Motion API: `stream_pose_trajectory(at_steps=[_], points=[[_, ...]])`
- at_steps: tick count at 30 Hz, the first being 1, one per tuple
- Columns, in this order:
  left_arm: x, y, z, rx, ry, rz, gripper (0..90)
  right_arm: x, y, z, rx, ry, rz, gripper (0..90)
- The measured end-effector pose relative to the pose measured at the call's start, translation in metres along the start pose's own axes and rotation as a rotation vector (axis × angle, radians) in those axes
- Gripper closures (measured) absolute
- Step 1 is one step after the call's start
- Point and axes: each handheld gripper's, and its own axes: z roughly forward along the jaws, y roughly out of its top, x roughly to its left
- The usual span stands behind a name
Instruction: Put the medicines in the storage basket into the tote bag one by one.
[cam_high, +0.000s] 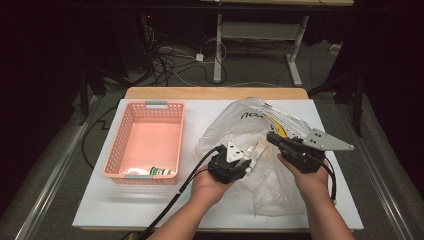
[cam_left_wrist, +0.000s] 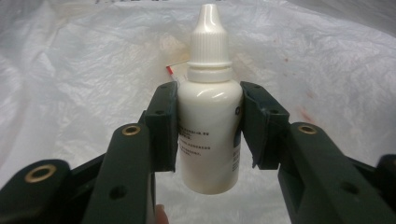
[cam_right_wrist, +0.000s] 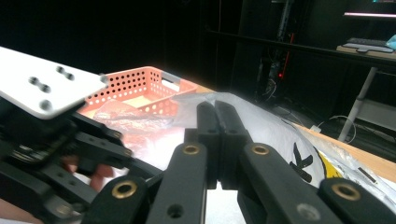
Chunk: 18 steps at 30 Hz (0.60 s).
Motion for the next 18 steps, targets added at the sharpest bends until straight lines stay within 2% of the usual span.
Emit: stream_pose_trajectory(at_steps=[6, 8, 11, 18], points=[[0.003, 0.003, 0.023, 0.014, 0.017, -0.004, 58.1, -0.002, -0.001, 0.0, 0.0, -0.001, 0.004, 90.0], [0.005, 0.004, 0.03, 0.013, 0.042, -0.007, 58.1, -0.002, -0.001, 0.001, 0.003, -0.002, 0.004, 90.0], [0.009, 0.004, 0.039, 0.017, 0.053, -0.023, 58.0, -0.002, -0.002, 0.002, 0.006, 0.002, 0.007, 90.0], [0.019, 0.001, 0.059, 0.025, 0.055, -0.055, 57.9, -0.002, -0.003, 0.004, 0.011, 0.003, 0.009, 90.0]])
